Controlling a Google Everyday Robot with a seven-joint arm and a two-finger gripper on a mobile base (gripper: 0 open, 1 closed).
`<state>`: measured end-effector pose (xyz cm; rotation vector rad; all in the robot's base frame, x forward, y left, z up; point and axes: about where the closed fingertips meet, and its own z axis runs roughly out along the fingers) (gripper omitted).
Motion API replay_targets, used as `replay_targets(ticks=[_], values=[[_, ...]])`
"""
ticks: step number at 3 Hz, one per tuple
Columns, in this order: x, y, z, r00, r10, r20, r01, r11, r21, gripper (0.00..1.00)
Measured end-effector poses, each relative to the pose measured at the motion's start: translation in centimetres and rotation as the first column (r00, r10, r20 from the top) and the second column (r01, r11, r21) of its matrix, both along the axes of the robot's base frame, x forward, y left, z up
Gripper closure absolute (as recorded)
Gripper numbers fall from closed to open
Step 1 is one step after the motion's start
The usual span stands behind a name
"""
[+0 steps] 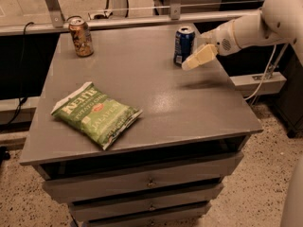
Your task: Knock pepsi can over
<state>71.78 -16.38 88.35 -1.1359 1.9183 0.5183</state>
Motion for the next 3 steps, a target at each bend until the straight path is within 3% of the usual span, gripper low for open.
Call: replay_targets(ticks=[1, 2, 3], values=[[-0.2, 3.3, 0.6, 0.9964, 0.085, -0.002, -0.084, 0.987, 0.135, 0.00], [-1.8, 6.6, 2.6, 0.9819, 0.189, -0.004, -0.182, 0.951, 0.250, 0.00], [-4.2, 9.2, 5.3, 0.9570, 0.290, 0.014, -0.278, 0.904, 0.324, 0.00]])
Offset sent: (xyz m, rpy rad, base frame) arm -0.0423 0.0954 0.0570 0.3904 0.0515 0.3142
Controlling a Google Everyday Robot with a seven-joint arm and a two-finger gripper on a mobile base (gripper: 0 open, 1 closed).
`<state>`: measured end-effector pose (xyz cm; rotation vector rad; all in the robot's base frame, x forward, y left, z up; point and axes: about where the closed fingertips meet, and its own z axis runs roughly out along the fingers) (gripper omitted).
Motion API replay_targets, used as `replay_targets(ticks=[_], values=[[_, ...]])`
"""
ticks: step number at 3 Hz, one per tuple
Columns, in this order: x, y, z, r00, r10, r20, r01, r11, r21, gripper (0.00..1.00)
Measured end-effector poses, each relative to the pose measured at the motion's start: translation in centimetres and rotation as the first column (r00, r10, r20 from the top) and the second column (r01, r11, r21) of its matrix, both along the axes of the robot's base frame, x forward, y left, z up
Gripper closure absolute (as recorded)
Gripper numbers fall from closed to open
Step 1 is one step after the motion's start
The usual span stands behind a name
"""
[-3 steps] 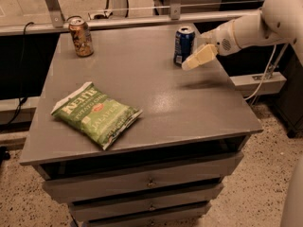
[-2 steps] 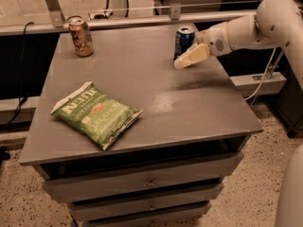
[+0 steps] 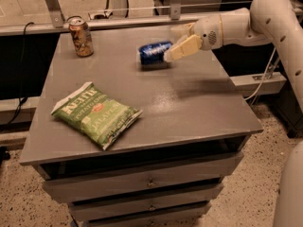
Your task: Knock pepsi can over
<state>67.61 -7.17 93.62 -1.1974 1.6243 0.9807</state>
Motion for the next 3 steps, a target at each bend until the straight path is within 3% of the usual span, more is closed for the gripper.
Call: replay_targets(ticks=[1, 3], values=[[-1.6, 1.0, 1.8, 0.9988, 0.050, 0.005, -0.050, 0.998, 0.030, 0.00], [-1.8, -1.0, 2.6, 0.9998, 0.015, 0.016, -0.016, 0.999, 0.030, 0.00]])
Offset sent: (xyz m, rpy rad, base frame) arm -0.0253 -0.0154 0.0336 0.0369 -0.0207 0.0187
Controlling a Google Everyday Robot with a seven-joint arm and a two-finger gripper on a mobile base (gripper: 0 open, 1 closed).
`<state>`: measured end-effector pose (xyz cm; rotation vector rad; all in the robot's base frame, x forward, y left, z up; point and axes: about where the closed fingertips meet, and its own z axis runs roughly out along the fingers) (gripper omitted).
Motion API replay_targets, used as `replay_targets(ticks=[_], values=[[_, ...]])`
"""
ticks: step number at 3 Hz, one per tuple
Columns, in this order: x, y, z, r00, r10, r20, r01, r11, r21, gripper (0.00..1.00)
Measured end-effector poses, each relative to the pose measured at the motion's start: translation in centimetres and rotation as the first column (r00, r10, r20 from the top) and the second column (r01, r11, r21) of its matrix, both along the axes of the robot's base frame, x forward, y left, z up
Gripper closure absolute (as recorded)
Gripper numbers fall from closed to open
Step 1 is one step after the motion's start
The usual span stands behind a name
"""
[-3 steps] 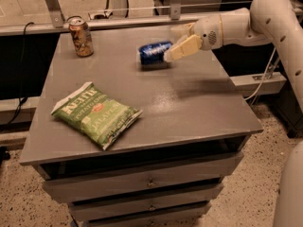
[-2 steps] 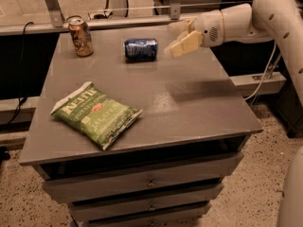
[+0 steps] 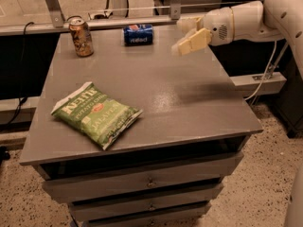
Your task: Knock pepsi can over
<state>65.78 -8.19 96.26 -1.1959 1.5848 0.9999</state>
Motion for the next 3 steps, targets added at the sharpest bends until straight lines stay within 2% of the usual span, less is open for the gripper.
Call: replay_targets(ticks=[3], values=[[0.6, -4.1, -0.3, 0.9974, -0.072, 0.002, 0.072, 0.997, -0.034, 0.00]])
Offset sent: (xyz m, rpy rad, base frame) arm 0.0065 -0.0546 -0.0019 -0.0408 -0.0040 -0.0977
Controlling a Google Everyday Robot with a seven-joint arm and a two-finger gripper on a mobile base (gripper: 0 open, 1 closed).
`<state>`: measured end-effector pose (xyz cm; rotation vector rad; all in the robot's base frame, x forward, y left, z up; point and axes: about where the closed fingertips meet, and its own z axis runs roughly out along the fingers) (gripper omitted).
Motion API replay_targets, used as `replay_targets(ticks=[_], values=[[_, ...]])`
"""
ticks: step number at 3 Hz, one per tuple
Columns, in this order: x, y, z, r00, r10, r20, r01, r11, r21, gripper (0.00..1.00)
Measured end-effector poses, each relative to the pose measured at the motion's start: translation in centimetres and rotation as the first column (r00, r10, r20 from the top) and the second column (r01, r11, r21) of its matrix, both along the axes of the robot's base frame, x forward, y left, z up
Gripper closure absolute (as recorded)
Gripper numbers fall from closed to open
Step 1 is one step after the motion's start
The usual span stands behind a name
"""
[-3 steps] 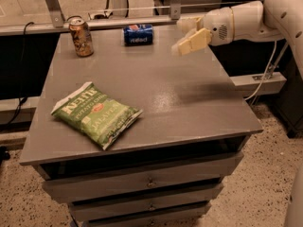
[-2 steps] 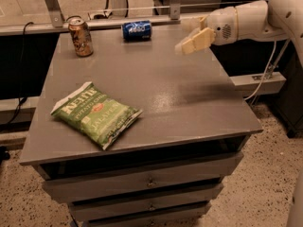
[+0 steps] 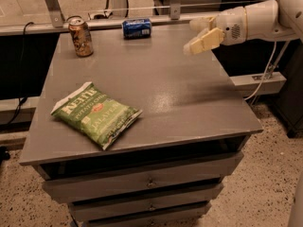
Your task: Knock pepsi can over
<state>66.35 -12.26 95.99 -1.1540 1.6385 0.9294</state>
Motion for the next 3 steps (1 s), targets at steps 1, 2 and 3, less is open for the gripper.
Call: replay_targets(ticks=[1, 2, 3], values=[[0.1, -0.8, 0.0, 0.9999, -0.012, 0.000, 0.012, 1.000, -0.008, 0.00], [0.1, -1.7, 0.1, 0.9997, -0.025, 0.005, 0.025, 1.000, -0.018, 0.00], [0.1, -1.8, 0.1, 0.9997, -0.025, 0.006, 0.025, 1.000, -0.018, 0.00]])
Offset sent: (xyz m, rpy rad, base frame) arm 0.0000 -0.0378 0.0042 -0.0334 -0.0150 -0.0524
